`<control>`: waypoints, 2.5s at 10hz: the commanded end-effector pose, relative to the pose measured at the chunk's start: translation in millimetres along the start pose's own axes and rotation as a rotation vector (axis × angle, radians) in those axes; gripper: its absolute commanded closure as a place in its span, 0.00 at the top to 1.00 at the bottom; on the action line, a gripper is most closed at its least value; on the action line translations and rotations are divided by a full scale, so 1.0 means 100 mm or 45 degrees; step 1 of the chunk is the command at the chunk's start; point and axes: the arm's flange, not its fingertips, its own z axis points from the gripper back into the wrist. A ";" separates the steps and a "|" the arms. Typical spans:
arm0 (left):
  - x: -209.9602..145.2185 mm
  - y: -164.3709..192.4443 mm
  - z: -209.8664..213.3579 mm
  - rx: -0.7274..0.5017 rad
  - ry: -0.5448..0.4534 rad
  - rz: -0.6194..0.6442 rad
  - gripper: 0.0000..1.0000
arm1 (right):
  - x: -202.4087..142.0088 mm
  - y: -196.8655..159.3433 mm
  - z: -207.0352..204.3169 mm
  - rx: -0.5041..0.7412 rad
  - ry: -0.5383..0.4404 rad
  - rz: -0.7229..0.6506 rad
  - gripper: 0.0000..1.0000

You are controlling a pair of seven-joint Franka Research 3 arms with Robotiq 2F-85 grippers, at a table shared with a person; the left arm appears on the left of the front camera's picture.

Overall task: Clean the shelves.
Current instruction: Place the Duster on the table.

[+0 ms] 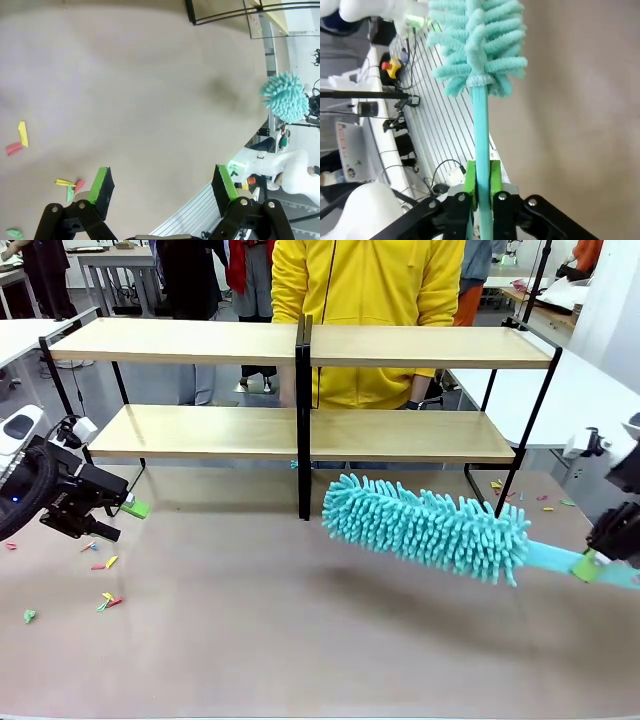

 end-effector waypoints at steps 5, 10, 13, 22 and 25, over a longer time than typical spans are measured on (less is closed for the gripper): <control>-0.03 -0.01 0.00 -0.017 -0.001 -0.003 1.00 | 0.02 -0.12 -0.09 0.036 0.228 -0.028 0.71; -0.03 -0.01 0.00 -0.017 -0.001 -0.003 1.00 | -0.23 -0.12 0.35 -0.360 -0.543 -0.520 1.00; -0.03 -0.01 0.00 -0.017 -0.001 -0.003 1.00 | -0.38 0.37 0.34 0.124 -0.564 -0.521 1.00; -0.03 -0.01 0.00 -0.017 -0.001 -0.003 1.00 | -0.39 0.33 0.35 0.100 -0.556 -0.484 1.00; -0.03 -0.01 0.00 -0.017 -0.001 -0.003 1.00 | -0.39 0.33 0.35 0.100 -0.556 -0.484 1.00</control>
